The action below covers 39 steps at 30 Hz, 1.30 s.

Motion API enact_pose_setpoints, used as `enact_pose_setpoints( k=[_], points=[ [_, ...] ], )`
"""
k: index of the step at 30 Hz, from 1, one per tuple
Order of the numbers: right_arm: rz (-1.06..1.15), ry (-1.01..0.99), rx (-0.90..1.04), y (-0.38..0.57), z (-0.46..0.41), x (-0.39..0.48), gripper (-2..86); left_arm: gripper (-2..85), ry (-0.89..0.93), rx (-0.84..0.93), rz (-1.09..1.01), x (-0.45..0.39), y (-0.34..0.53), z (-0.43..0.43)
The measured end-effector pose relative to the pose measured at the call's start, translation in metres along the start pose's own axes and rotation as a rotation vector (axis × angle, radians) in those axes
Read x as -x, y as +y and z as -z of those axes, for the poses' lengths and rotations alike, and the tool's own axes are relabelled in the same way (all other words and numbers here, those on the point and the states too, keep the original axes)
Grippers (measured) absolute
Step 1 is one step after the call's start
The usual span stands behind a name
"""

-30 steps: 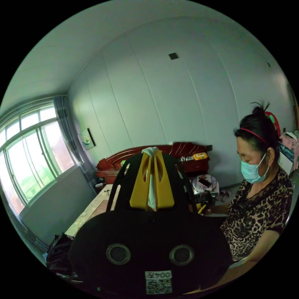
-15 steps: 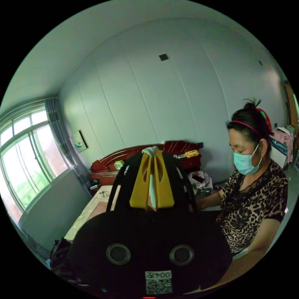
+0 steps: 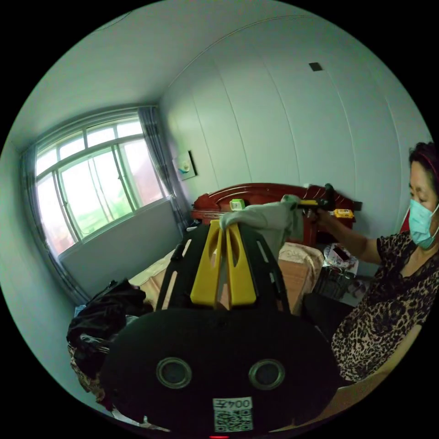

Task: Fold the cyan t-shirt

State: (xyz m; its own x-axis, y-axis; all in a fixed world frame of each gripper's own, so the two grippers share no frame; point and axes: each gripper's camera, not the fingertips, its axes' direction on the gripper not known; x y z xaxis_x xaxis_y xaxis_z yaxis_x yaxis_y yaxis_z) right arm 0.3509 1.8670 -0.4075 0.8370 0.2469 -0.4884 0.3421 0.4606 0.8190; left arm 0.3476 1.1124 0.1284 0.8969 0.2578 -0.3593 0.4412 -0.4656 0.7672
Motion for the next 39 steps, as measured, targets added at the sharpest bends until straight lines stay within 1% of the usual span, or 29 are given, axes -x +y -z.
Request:
enact_pose_setpoints(
  k=[4, 8, 10, 11, 12, 13, 15, 18, 21, 23, 25, 27, 32, 36, 39],
  points=[
    [0.038, -0.044, 0.052, -0.020, -0.004, 0.009, -0.8, 0.8, -0.008, 0.032, 0.007, 0.021, 0.038, -0.008],
    [0.048, -0.067, 0.113, -0.016, -0.024, 0.027, -0.6, 0.6, -0.044, 0.035, 0.046, 0.041, 0.086, -0.022],
    [0.049, -0.139, 0.203, -0.001, -0.047, 0.042, -0.5, 0.6, -0.070, 0.064, 0.068, 0.047, 0.114, -0.031],
    [0.046, -0.162, 0.235, 0.005, -0.055, 0.047, -0.4, 0.6, -0.092, 0.106, 0.081, 0.049, 0.138, -0.040],
    [0.045, -0.213, 0.313, 0.022, -0.072, 0.059, -0.3, 0.6, -0.102, 0.135, 0.088, 0.050, 0.152, -0.046],
    [0.046, -0.241, 0.387, 0.043, -0.089, 0.073, -0.3, 0.6, -0.114, 0.201, 0.105, 0.051, 0.184, -0.059],
    [0.027, -0.262, 0.458, 0.082, -0.110, 0.097, -0.4, 0.5, -0.104, 0.354, 0.155, 0.048, 0.259, -0.091],
    [-0.054, -0.312, 0.559, 0.156, -0.138, 0.141, -0.5, 0.5, -0.088, 0.493, 0.237, 0.040, 0.342, -0.121],
    [-0.123, -0.297, 0.637, 0.222, -0.145, 0.189, -0.5, 0.3, -0.081, 0.647, 0.381, 0.021, 0.452, -0.143],
    [-0.146, -0.262, 0.665, 0.249, -0.137, 0.216, -0.5, 0.2, -0.090, 0.695, 0.434, 0.009, 0.491, -0.143],
    [-0.189, -0.222, 0.674, 0.269, -0.120, 0.241, -0.6, 0.1, -0.102, 0.707, 0.493, -0.001, 0.519, -0.137],
    [-0.225, -0.178, 0.680, 0.274, -0.109, 0.249, -0.6, 0.1, -0.111, 0.667, 0.592, -0.005, 0.543, -0.122],
    [-0.319, -0.099, 0.629, 0.269, -0.095, 0.245, -0.6, 0.1, -0.161, 0.577, 0.697, 0.003, 0.559, -0.099],
    [-0.292, -0.022, 0.537, 0.237, -0.092, 0.239, -0.6, 0.1, -0.211, 0.494, 0.698, 0.011, 0.545, -0.083],
    [-0.243, 0.059, 0.416, 0.196, -0.078, 0.231, -0.6, 0.1, -0.275, 0.339, 0.634, 0.018, 0.500, -0.053]
  ],
)
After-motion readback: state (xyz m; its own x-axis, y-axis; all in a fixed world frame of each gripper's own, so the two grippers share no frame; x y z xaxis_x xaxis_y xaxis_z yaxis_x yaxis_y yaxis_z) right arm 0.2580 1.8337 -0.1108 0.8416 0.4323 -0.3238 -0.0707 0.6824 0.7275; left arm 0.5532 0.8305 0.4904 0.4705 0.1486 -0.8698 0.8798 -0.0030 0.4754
